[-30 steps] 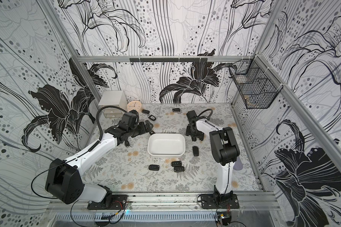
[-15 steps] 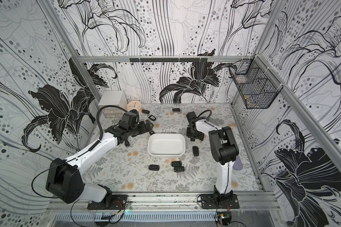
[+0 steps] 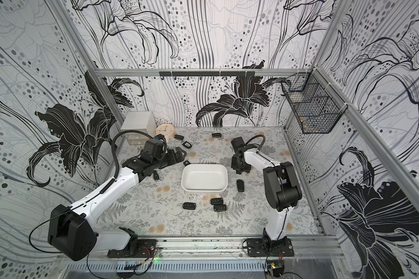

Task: Place the car key into the storage box
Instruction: Pick up the car key from the center of the board, then place the car key in the storage box.

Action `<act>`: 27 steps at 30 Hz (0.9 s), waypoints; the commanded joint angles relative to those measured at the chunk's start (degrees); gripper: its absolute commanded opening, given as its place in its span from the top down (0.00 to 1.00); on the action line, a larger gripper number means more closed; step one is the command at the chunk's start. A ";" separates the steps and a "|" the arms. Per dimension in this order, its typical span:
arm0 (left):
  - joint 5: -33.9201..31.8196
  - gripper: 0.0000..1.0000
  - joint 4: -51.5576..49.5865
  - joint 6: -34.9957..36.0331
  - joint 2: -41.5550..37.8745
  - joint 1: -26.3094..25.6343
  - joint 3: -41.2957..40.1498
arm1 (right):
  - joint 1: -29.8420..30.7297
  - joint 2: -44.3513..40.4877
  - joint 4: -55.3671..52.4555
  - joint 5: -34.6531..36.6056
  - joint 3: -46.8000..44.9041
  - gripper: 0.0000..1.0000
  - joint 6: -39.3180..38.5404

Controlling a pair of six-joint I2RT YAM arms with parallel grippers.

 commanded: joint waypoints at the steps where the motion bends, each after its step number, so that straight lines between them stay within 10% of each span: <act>1: 1.10 0.01 1.62 -0.09 -2.14 -0.23 -2.02 | 3.85 -4.84 -3.34 1.54 0.42 0.66 2.75; 11: 1.06 0.01 2.02 -0.43 -7.41 -0.26 -6.04 | 14.96 -3.69 -4.10 4.22 2.39 0.66 8.62; 27: -1.79 0.00 -2.20 -0.67 -14.47 -0.23 -9.16 | 16.79 9.49 -2.81 6.23 7.68 0.66 8.27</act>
